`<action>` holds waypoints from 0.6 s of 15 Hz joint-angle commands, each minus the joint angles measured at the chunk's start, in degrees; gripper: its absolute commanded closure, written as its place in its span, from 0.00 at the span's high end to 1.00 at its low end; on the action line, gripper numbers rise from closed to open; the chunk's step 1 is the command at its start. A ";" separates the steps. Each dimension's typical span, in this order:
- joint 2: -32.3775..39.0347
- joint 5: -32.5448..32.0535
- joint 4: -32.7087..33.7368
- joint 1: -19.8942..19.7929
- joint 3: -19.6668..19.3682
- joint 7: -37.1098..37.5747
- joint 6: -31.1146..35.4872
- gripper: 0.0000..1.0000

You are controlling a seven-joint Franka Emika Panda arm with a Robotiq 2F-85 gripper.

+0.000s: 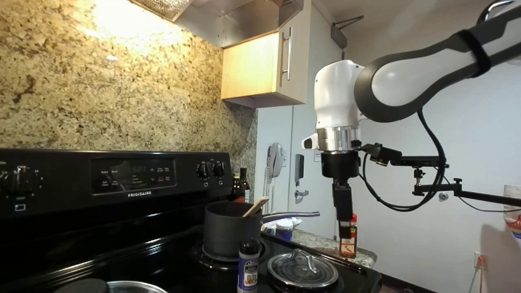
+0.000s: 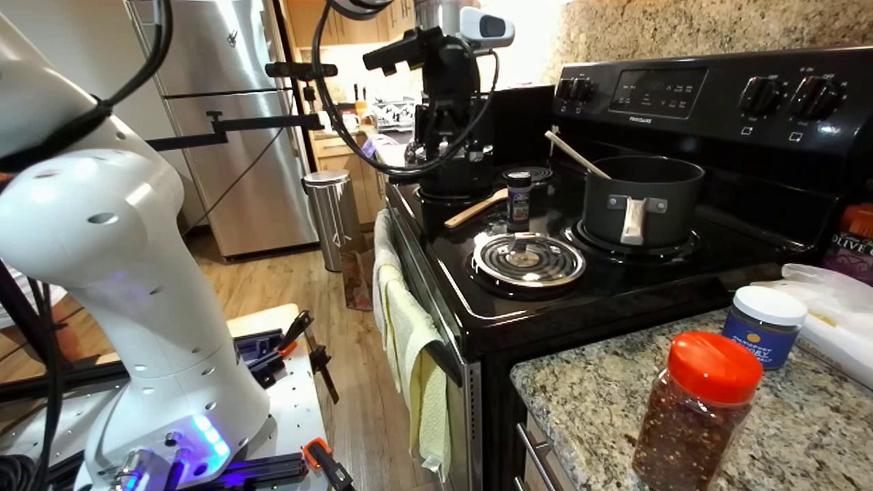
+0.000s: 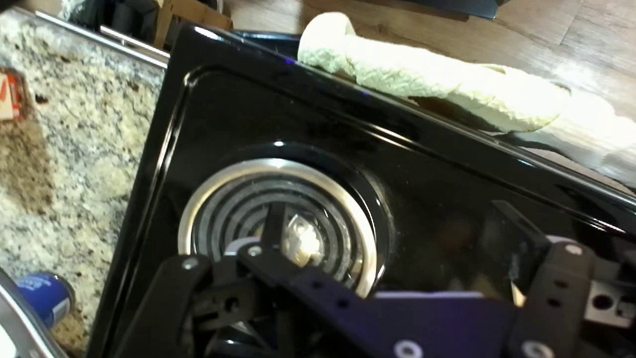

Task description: Take the wooden spoon from the stove and put it in the pot

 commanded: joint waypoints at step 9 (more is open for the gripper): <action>23.25 7.34 17.96 4.51 1.10 -12.69 3.24 1.00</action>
